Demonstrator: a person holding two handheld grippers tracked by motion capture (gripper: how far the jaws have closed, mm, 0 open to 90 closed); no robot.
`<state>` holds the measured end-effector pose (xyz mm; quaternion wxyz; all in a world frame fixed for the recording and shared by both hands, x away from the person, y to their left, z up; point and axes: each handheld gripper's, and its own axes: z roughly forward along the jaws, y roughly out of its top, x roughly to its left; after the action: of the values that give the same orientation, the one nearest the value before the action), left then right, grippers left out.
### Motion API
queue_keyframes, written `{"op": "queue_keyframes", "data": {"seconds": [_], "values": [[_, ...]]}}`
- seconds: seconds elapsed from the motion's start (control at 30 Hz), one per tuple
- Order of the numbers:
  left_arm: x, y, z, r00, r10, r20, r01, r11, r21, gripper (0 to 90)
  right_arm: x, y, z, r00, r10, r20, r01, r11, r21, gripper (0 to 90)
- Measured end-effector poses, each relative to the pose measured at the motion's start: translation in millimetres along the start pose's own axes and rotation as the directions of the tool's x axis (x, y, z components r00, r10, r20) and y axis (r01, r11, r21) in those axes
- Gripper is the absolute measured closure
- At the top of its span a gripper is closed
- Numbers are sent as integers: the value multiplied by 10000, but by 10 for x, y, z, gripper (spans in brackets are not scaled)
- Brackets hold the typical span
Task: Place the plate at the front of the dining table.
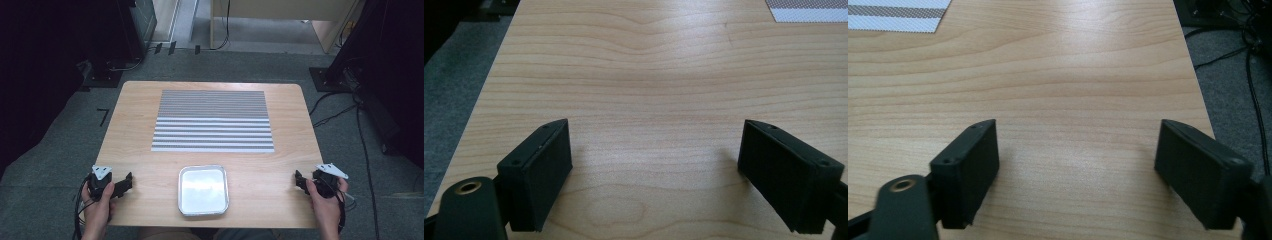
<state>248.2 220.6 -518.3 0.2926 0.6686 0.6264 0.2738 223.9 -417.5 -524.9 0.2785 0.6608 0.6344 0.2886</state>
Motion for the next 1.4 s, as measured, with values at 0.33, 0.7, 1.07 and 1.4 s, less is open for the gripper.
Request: {"op": "queue_keyframes", "data": {"seconds": [0.33,0.7,1.07,1.4], "values": [[15,21,-45,9997,-247,17,247,9997,29,135,18,-26,-45,9987,324,384,-313,9991,-300,178],[-173,90,-219,9997,-149,187,161,9978,-640,135,197,77,-226,9969,694,-383,-729,9924,-996,178],[-401,96,-285,9976,285,631,-231,9961,-846,135,413,113,-306,9911,649,-1161,-782,9905,-1135,177],[-598,87,-331,9906,508,1269,-395,9952,-900,135,623,125,-353,9854,362,-1663,-566,9911,-1201,177]]}}
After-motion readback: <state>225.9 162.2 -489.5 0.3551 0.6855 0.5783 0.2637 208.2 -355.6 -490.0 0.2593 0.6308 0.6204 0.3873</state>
